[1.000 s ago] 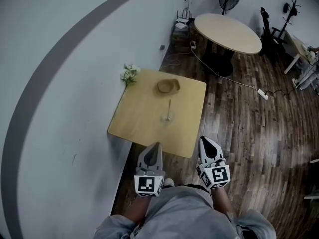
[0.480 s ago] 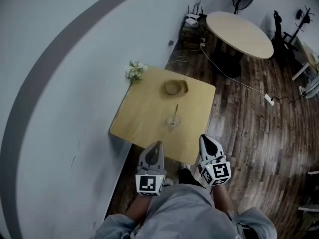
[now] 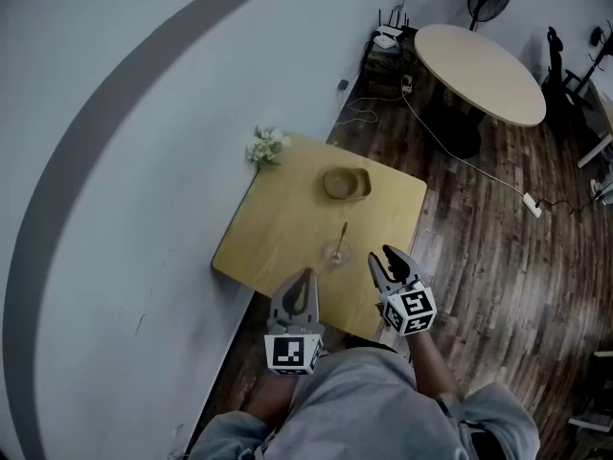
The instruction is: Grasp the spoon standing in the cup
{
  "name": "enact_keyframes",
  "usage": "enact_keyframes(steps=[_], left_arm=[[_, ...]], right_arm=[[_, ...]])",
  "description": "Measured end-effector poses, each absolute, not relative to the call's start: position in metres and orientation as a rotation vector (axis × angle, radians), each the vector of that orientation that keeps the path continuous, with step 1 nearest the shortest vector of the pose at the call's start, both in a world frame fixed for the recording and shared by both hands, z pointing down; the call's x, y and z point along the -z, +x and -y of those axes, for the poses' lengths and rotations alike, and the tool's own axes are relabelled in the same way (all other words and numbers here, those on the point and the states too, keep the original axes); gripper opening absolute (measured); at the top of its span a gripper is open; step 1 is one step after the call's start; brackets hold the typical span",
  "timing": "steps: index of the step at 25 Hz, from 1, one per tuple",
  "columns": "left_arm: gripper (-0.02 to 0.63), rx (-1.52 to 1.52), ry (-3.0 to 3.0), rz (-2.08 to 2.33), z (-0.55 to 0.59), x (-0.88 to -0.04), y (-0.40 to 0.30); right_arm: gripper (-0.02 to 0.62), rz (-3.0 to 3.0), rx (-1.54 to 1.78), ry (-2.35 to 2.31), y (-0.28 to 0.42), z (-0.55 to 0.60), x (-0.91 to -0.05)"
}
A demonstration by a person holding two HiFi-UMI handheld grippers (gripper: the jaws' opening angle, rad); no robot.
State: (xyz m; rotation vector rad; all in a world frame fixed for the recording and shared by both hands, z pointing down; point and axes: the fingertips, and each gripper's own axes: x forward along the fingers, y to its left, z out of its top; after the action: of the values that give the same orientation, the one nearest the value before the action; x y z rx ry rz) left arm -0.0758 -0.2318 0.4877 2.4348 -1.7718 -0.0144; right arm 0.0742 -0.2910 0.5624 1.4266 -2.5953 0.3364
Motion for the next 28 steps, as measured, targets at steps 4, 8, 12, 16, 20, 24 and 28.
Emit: enact_keyframes(steps=[4, 8, 12, 16, 20, 24, 28], left_arm=[[0.002, 0.008, 2.409, 1.805, 0.244, -0.488, -0.075], [0.002, -0.025, 2.361, 1.831, 0.251, -0.495, -0.076], [0.002, -0.054, 2.32, 1.848, 0.255, -0.507, -0.08], [0.002, -0.064, 2.292, 1.865, 0.259, -0.503, -0.082], [0.002, -0.079, 2.283, 1.882, 0.263, -0.503, -0.085], [0.002, -0.094, 2.276, 1.893, 0.263, -0.505, -0.088], [0.002, -0.114, 2.25, 1.897, 0.259, -0.509, -0.09]], right_arm=[[0.112, 2.594, -0.381, 1.323, 0.063, 0.314, -0.582], [0.112, 2.597, -0.397, 1.253, 0.052, 0.336, -0.601], [0.112, 2.574, -0.446, 1.174, 0.038, 0.352, -0.638], [0.118, 2.539, -0.526, 1.117, 0.03, 0.358, -0.664], [0.118, 2.517, -0.57, 1.087, 0.021, 0.364, -0.684], [0.118, 2.496, -0.613, 1.07, 0.016, 0.371, -0.703], [0.116, 2.481, -0.63, 1.046, 0.01, 0.375, -0.714]])
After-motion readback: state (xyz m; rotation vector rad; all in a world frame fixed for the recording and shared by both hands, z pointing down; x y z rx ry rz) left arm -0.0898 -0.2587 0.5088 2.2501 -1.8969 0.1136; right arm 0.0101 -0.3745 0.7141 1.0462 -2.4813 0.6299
